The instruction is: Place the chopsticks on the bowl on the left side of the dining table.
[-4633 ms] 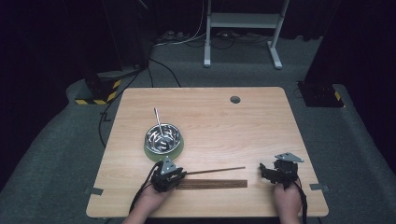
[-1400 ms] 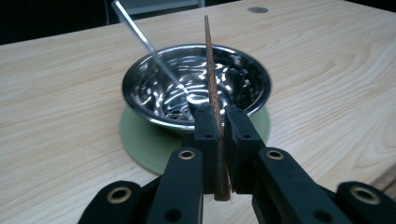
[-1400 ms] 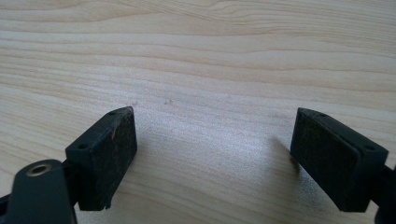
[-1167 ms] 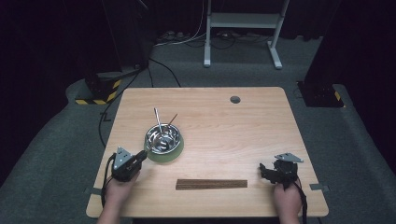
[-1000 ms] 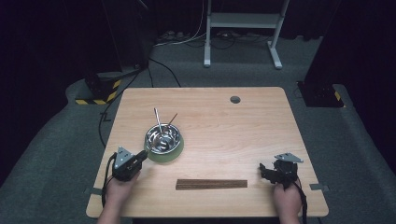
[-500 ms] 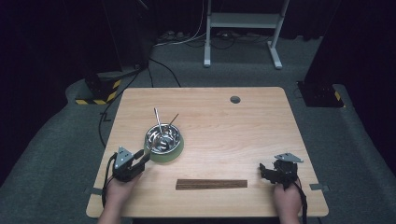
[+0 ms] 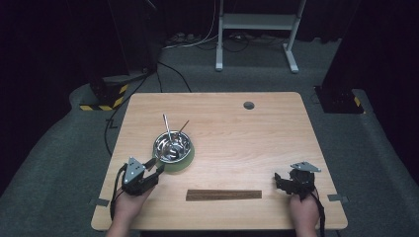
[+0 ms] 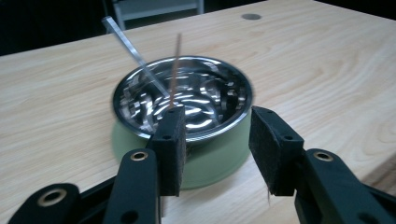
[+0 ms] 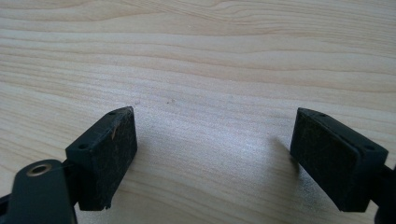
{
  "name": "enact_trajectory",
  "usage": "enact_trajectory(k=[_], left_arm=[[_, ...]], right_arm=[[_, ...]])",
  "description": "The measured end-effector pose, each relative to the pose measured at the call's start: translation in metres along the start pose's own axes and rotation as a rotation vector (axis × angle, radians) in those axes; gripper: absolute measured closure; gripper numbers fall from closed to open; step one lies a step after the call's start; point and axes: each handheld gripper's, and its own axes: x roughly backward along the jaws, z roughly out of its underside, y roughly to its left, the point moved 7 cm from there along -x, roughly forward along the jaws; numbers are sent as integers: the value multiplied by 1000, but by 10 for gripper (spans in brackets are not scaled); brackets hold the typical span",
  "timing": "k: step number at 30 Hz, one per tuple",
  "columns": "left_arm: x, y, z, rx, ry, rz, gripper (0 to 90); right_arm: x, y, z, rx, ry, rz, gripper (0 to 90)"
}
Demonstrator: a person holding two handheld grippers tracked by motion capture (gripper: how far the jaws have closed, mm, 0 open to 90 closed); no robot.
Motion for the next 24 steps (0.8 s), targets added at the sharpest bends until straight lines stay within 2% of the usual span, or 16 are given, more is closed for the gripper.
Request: enact_trajectory(k=[2,3,4,5,6,8,9,11,14,17,20,21,24], left_arm=[[-1,-10,2,3,3,19,561],[-1,-15,4,-19,15,33,561],[-2,-20,6,-21,20,45,561],[-4,-30,10,-18,27,66,560],[-4,-30,10,-18,27,66,561],[-5,-43,14,-11,26,97,568],[-6,-47,17,-34,40,108,568],[-10,-57,25,-30,74,137,568],[-13,-62,32,-16,90,150,568],[-20,-70,44,-16,132,173,567],[-23,-72,49,-23,151,172,563],[-25,-75,53,-8,162,192,563],[-27,-75,58,-2,182,202,553]], right_arm=[[0,0,0,0,0,0,144],[0,0,0,0,0,0,144],[0,0,0,0,0,0,144],[0,0,0,-1,2,-4,144],[0,0,0,-1,1,-3,144],[0,0,0,0,0,-3,144],[0,0,0,0,0,-3,144],[0,1,0,-2,3,-4,144],[0,1,0,-1,2,-5,144],[0,0,0,0,0,-5,144],[0,0,0,-3,0,-6,144],[0,0,0,-1,2,-7,145],[0,1,0,-1,3,-18,149]])
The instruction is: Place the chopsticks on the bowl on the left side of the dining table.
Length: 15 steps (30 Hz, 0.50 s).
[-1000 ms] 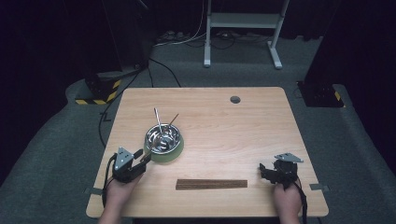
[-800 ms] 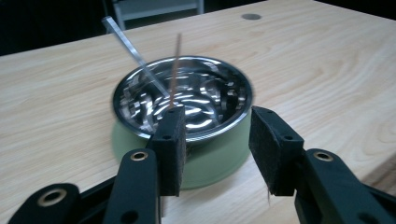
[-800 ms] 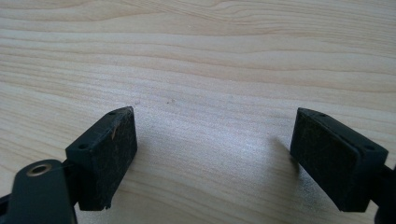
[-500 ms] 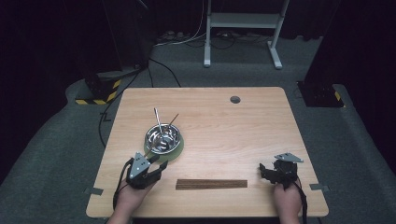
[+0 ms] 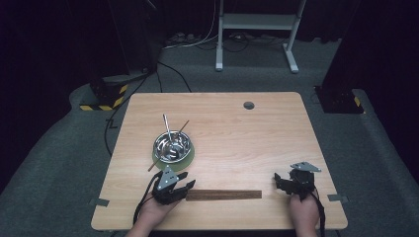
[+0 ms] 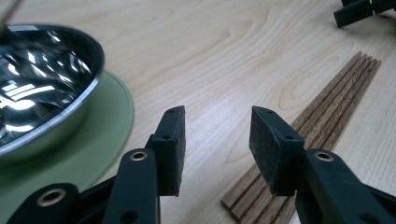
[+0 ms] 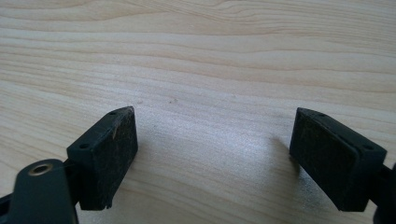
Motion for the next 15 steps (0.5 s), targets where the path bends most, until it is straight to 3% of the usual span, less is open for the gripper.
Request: enact_trajectory(k=[1,3,7,9,13,15], left_arm=[[-2,-1,2,25,-1,-5,553],[-3,0,7,4,28,3,538],[-6,0,12,16,46,23,531],[-7,0,17,51,49,50,564],[-5,-1,19,30,58,50,573],[-7,0,20,42,60,43,582]], right_arm=[[0,0,0,0,0,0,149],[0,2,0,-5,7,-19,149],[0,3,0,4,6,-25,148],[0,3,0,3,7,-24,146],[0,3,0,3,7,-24,146],[0,3,0,2,7,-23,146]])
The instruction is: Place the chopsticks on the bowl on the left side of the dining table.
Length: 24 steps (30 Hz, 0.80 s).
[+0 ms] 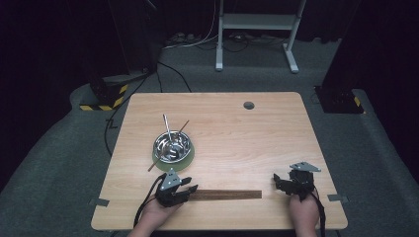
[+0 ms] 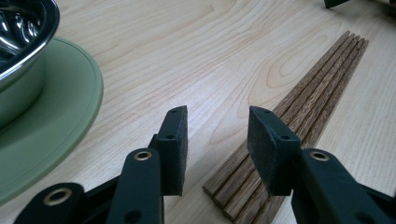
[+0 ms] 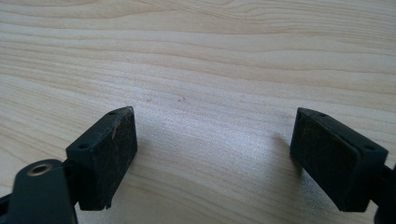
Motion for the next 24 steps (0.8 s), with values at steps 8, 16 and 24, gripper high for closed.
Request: enact_trajectory(k=[8,16,24], left_arm=[[-6,-3,10,-55,60,-28,558],[-7,1,8,-38,63,-51,561],[-10,9,4,-17,25,-119,587]], right_arm=[[0,0,0,0,0,0,146],[0,0,0,0,1,0,146],[0,0,0,0,0,0,146]])
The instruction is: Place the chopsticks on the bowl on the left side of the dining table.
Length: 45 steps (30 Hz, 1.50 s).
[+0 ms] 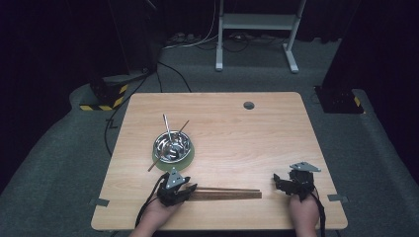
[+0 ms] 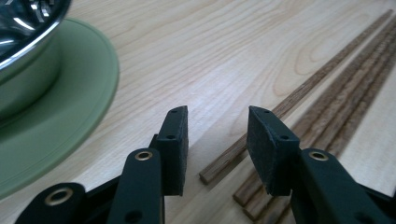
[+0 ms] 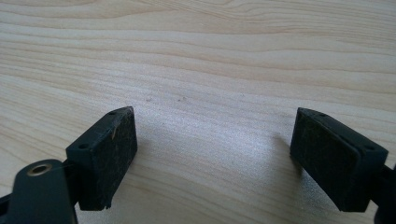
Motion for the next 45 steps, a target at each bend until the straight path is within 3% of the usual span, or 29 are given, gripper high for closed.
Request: enact_trajectory(k=[3,5,7,10,14,25,45], left_arm=[[0,2,-1,3,2,-7,593],[1,1,-2,13,-6,9,592],[2,-3,1,-11,15,43,587],[0,-5,5,-33,38,35,599],[-1,-5,6,-30,51,36,633],[-2,-5,5,-13,40,32,710],[-2,-5,6,-39,49,25,800]], right_arm=[[0,0,0,0,0,0,146],[0,0,0,0,0,0,145],[0,0,0,0,0,0,146],[0,0,0,0,0,0,146],[0,0,0,0,0,0,146],[0,0,0,0,0,0,146],[0,0,0,1,0,-1,147]])
